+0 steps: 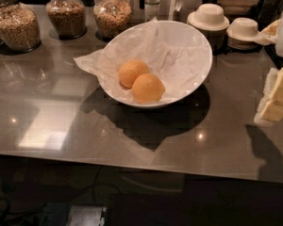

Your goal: Pick orange from white bowl

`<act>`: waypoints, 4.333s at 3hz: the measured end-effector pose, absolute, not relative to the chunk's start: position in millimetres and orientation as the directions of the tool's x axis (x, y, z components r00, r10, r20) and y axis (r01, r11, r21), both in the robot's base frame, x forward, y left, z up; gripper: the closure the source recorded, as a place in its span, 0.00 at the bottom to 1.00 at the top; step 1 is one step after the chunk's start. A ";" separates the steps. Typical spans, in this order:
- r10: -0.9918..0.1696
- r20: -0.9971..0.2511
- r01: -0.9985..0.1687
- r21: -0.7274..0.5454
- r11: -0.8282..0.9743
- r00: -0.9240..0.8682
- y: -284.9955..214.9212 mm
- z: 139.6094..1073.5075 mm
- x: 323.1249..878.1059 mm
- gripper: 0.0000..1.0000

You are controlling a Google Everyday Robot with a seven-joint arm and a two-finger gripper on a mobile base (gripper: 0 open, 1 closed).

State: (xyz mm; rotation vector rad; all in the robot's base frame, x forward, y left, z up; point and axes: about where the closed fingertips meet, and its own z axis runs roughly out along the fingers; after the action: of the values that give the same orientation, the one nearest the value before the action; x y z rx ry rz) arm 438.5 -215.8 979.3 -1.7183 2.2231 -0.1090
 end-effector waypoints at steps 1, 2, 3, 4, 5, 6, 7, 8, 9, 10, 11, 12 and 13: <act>-0.953 -0.210 -0.928 -0.258 0.270 -0.219 -215.8 979.3 438.5 0.00; -0.952 -0.243 -0.933 -0.260 0.250 -0.187 -207.8 981.7 442.6 0.00; -0.933 -0.357 -0.961 -0.238 0.137 -0.045 -167.6 987.1 463.8 0.00; -0.876 -0.474 -0.975 -0.220 0.015 0.093 -111.1 996.1 481.5 0.00; -0.831 -0.528 -0.976 -0.207 -0.073 0.174 -59.0 992.3 497.1 0.00; -0.823 -0.540 -0.981 -0.168 -0.099 0.175 -22.1 966.4 509.5 0.00; -0.857 -0.511 -0.993 -0.121 -0.001 0.063 -8.7 929.2 523.2 0.00; -0.856 -0.517 -0.995 -0.093 0.048 0.007 -8.2 928.1 522.5 0.00; -0.856 -0.517 -0.995 -0.093 0.047 0.008 -8.1 928.2 522.5 0.00; -0.794 -0.596 -0.981 -0.052 0.186 -0.119 -16.6 940.1 524.9 0.00; -0.661 -0.678 -0.904 0.015 0.426 -0.323 -39.9 966.6 536.0 0.00; -0.625 -0.678 -0.878 0.064 0.475 -0.387 -36.8 967.5 536.9 0.00; -0.625 -0.677 -0.878 0.064 0.475 -0.388 -36.8 967.5 536.9 0.00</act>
Offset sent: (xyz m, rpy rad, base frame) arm 0.0089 0.0163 0.0001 0.0734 -0.0044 0.0706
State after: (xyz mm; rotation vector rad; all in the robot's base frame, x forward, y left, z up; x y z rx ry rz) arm 536.9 -36.8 967.5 -1.2395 2.1407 0.5637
